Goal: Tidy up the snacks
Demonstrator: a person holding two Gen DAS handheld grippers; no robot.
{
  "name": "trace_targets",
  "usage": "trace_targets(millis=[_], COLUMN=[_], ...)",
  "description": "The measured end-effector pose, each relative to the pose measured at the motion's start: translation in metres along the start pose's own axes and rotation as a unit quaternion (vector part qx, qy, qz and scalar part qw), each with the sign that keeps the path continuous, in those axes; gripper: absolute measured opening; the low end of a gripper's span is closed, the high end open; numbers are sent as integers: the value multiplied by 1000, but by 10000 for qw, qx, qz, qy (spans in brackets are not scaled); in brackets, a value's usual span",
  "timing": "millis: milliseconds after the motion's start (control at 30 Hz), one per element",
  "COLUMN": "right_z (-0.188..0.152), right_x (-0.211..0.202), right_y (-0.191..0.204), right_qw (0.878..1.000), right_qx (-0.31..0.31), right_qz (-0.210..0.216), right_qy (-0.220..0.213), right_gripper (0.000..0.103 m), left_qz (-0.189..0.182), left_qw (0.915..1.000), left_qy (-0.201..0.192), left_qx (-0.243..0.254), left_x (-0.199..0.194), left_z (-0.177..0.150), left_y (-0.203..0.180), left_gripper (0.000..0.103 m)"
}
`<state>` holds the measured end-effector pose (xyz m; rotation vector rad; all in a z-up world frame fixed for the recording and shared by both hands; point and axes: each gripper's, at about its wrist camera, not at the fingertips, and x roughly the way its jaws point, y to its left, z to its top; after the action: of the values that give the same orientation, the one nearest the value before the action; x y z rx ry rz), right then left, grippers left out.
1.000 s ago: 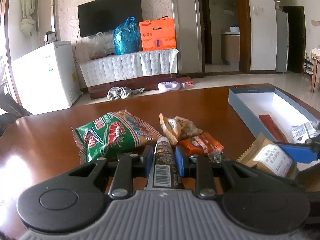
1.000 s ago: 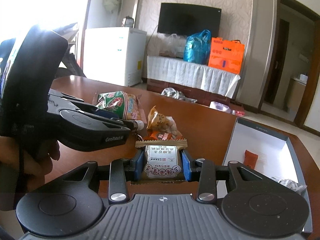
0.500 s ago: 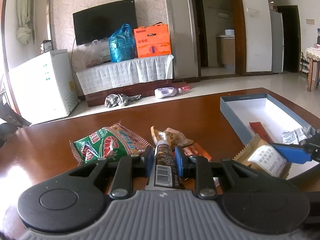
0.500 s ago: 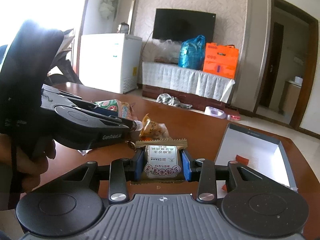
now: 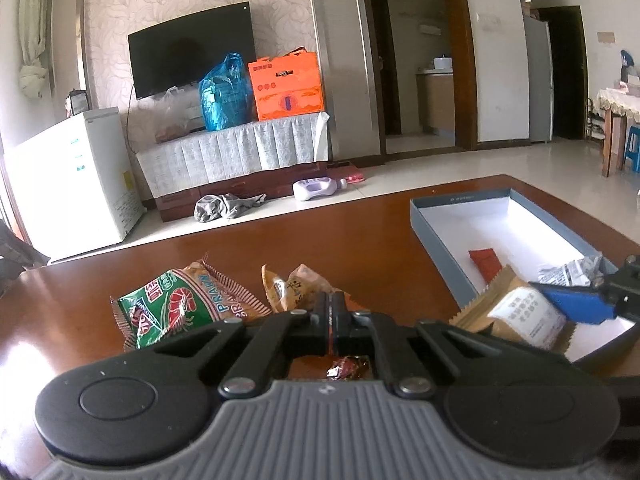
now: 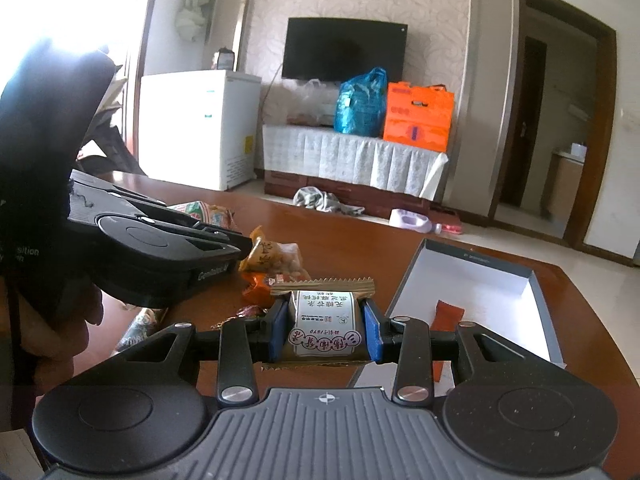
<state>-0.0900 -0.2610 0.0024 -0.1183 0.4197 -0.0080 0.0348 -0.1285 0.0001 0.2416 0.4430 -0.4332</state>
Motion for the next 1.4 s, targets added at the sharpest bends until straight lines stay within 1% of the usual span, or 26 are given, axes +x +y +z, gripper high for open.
trace_targets(millis=[67,167,267,300,367,400,500,533,567,633,700,733,767,833,867,967,1000,1033,1067,1133,1267,1400], right_z=[0,0,0,0,1,1,2,2,1,-1,-1,-2,-1,-1,0,1,1,1,0,0,-1,0], right_x=[0,0,2,3,5,6,8,9,10,10,12,13,14,14,13,13,13,14,13,13,12,10], right_y=[-2,1,3,3,5,5,5,5,6,7,10,11,12,12,13,12,12,12,12,13,14,15], right_qw=[10000,10000,10000,10000,9999,9999,9999,9999,9999,9998,9997,9996,9996,9996,9996,9996,9996,9996,9996,9996,9996,9995], right_qx=[16,7,8,2,-9,-11,9,-6,-16,-55,-101,-110,-114,-112,-111,-106,-101,-99,-100,-120,-117,-130], right_qz=[17,32,66,77,95,96,118,122,126,151,167,177,179,185,187,196,198,200,203,211,216,239], right_qy=[24,37,56,63,71,70,80,92,107,149,177,182,180,170,164,151,149,151,155,160,157,140], right_gripper=[39,39,39,39,39,39,39,39,39,39,39,39,39,39,39,39,39,39,39,39,39,39], left_qz=[109,368,451,487,534,547,424,397,398,420,320,312,357,427,450,538,535,523,498,487,540,603], left_qw=[9999,9991,9984,9980,9971,9965,9949,9958,9963,9957,9974,9974,9970,9951,9955,9943,9937,9935,9935,9931,9930,9944], left_qy=[81,188,338,386,504,603,910,803,732,797,637,641,686,882,834,908,933,930,921,958,989,835], left_qx=[16,-30,48,114,197,161,-108,-174,-199,-207,-137,-57,18,127,80,-177,-310,-390,-437,-460,-351,-217], left_x=[3,8,9,9,8,8,12,11,9,10,7,8,10,18,20,28,31,33,35,37,37,31], left_z=[-3,-7,-16,-20,-27,-31,-44,-49,-52,-54,-53,-53,-55,-58,-59,-56,-55,-54,-53,-51,-49,-44], left_y=[1,12,23,26,35,42,60,65,67,66,60,56,52,46,46,51,55,57,59,61,56,51], left_gripper=[0,0,0,2,4,4,4,14,32,56,59,67,72,72,72,72,70,51,23,20,19,19])
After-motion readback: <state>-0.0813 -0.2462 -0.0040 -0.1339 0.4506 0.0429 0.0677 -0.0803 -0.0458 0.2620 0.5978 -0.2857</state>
